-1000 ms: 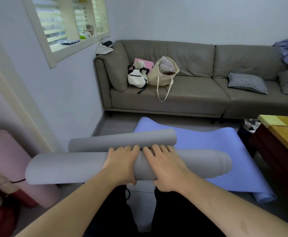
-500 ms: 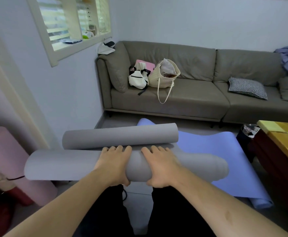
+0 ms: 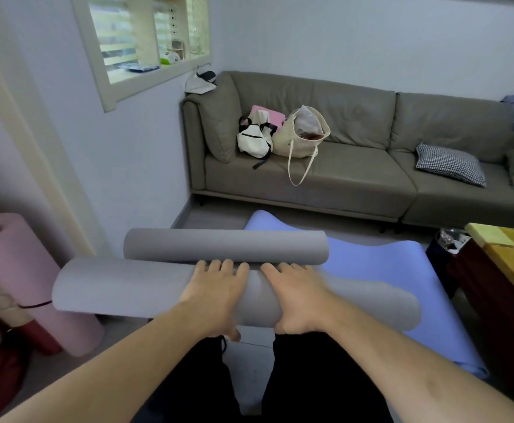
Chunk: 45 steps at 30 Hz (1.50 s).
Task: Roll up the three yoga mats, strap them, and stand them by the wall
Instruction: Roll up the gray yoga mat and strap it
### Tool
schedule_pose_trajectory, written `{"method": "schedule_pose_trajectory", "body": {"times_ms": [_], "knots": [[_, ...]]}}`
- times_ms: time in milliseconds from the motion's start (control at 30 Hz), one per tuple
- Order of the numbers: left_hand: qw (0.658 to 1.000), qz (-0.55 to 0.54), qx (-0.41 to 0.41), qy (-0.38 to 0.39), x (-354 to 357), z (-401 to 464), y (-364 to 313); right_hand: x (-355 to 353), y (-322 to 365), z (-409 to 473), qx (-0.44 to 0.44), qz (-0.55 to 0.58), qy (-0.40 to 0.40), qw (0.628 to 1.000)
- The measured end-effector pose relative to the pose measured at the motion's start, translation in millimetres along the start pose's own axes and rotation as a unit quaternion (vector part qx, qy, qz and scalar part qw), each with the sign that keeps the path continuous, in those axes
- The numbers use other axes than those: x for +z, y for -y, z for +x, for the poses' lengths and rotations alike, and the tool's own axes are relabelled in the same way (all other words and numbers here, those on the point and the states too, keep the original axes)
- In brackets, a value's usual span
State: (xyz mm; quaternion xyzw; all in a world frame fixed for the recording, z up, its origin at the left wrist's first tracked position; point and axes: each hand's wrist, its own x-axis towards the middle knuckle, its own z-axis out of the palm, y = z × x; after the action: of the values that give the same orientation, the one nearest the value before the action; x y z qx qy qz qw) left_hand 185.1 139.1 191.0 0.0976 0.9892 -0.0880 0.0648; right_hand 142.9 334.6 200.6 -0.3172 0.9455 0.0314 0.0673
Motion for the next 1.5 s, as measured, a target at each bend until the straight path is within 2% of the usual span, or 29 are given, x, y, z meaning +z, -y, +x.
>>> {"method": "schedule_pose_trajectory", "body": {"times_ms": [100, 300, 400, 667, 800, 900, 1033, 1300, 1400, 1500], "knots": [[1.0, -0.014, -0.012, 0.0, 4, 2, -1, -3, 3, 0, 0.007, 0.014, 0.022, 1.0], [0.996, -0.073, -0.01, 0.049, -11, 14, 10, 21, 17, -12, 0.006, -0.083, -0.06, 0.995], [0.996, -0.075, -0.012, 0.043, -8, 14, 8, 24, 19, -9, 0.014, -0.084, -0.08, 0.993], [0.999, -0.026, -0.02, -0.03, 8, 6, 10, 9, 4, 7, 0.008, -0.005, -0.022, 1.0], [0.999, -0.052, -0.008, -0.002, -8, 8, 14, 1, 1, 3, 0.0, 0.007, -0.036, 0.999], [0.995, -0.091, -0.003, 0.036, -15, 8, 19, 4, 8, -8, -0.017, -0.049, -0.073, 0.996], [0.989, -0.122, 0.0, 0.082, -13, 8, 19, 18, 22, -15, -0.008, -0.084, -0.055, 0.995], [0.998, -0.041, -0.029, -0.023, 13, 0, 3, 9, 12, 4, -0.005, -0.014, -0.019, 1.0], [0.997, -0.067, -0.03, -0.013, 9, 3, 6, 13, 11, 4, -0.007, -0.013, -0.039, 0.999], [0.995, -0.091, -0.027, 0.011, 1, 8, 14, 24, 14, -1, -0.003, -0.063, -0.062, 0.996]]}}
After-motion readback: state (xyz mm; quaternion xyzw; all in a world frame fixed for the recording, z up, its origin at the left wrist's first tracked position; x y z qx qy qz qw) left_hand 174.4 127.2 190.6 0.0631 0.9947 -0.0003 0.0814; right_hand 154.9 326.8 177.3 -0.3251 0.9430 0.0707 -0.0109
